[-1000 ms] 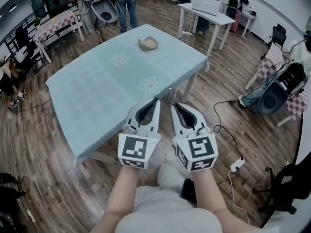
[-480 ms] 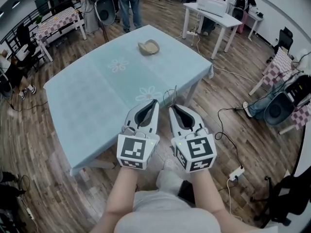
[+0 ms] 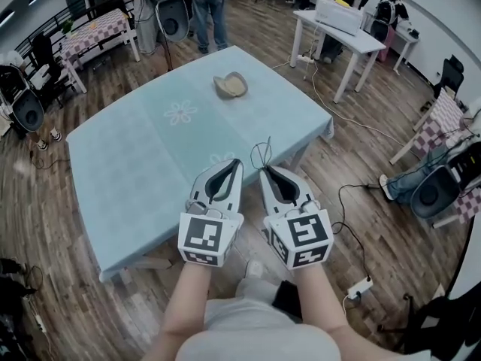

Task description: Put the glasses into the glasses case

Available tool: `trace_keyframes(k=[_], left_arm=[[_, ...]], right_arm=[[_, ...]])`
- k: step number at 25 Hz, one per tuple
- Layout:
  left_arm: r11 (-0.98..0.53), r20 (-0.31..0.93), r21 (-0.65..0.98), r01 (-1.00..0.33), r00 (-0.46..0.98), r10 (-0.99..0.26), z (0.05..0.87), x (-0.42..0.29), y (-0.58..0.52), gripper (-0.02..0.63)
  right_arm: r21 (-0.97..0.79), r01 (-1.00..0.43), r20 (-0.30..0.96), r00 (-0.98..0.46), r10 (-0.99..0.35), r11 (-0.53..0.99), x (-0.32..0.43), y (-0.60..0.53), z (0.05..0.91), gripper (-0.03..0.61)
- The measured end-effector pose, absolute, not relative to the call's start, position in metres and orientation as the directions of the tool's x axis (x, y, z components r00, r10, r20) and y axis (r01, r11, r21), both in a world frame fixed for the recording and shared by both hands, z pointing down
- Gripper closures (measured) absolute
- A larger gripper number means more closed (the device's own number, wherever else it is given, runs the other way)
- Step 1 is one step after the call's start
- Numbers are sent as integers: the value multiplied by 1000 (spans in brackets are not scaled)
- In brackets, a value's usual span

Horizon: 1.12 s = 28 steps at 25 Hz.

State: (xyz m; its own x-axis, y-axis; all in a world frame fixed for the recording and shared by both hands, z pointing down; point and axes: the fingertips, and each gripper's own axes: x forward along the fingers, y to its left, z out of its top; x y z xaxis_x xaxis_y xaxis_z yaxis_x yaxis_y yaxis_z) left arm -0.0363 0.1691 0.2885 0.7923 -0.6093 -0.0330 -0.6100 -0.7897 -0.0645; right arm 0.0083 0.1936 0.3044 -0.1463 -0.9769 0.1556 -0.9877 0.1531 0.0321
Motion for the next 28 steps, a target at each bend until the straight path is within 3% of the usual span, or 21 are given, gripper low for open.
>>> trace_keyframes(k=[28], left_arm=[[-703,-69,-31,-710,703,-707,282,14,97,604]], right_arm=[[49,-961,137,-264,-955,273,69,122,303,549]])
